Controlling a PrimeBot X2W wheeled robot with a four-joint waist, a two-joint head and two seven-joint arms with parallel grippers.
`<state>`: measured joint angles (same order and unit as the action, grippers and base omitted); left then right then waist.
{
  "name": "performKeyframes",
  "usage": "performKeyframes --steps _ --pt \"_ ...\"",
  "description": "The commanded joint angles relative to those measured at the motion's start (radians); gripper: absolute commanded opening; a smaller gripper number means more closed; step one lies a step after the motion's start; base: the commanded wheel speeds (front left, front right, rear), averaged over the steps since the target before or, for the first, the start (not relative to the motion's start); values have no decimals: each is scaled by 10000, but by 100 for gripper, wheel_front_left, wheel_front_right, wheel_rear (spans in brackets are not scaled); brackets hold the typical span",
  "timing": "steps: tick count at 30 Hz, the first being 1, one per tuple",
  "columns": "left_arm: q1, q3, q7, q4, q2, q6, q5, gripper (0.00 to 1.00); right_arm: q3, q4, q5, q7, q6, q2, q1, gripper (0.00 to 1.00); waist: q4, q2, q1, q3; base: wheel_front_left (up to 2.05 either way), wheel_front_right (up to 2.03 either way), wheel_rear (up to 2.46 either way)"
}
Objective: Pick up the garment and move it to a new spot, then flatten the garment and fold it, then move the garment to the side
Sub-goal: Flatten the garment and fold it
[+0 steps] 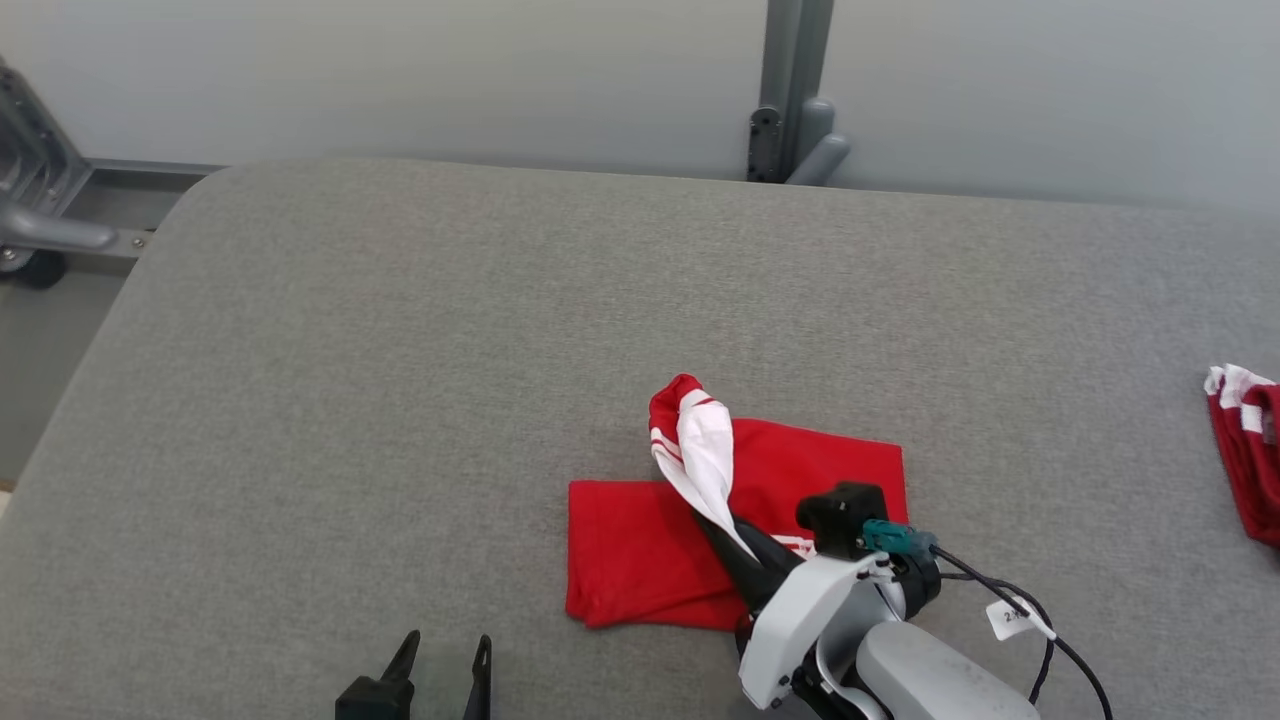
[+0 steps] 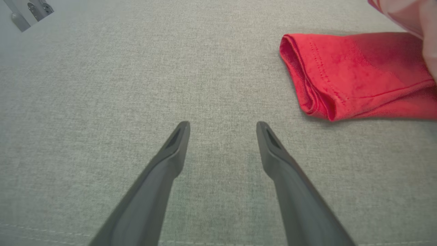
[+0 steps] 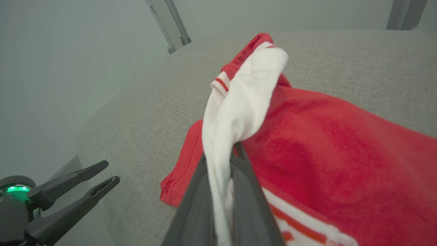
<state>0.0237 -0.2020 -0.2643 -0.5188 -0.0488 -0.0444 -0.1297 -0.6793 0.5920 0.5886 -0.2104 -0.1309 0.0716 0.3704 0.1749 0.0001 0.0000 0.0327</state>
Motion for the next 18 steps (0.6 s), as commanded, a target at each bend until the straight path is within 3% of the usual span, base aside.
performKeyframes --steps 1,4,5,6,7,12,18 --pt "-237 -109 6 -14 -35 -69 44 100 -150 393 140 -101 5 -42 308 0 975 -1 0 157 0 0 0" --pt "-266 -153 6 -11 -35 -89 40 100 -283 904 282 -146 5 -113 555 0 1313 -1 0 171 0 0 0" --pt "-263 -167 6 -1 -35 -81 16 100 -295 1128 350 -187 5 -138 699 20 1446 -1 0 174 0 0 0" --pt "-273 -174 6 16 -35 -63 -11 100 -290 1315 398 -277 4 -158 818 84 1562 -1 0 174 0 0 0" --pt "-277 -159 6 37 -35 -37 -38 100 -294 1495 456 -331 4 -174 911 100 1642 -1 0 172 0 0 0" --pt "-159 25 6 157 -34 46 -110 100 -89 1605 677 -554 5 -172 1058 100 1534 -1 0 102 0 0 0" --pt "-71 415 6 467 -31 155 -49 100 1822 591 -177 -541 5 -65 379 100 691 -1 0 -61 0 0 0"
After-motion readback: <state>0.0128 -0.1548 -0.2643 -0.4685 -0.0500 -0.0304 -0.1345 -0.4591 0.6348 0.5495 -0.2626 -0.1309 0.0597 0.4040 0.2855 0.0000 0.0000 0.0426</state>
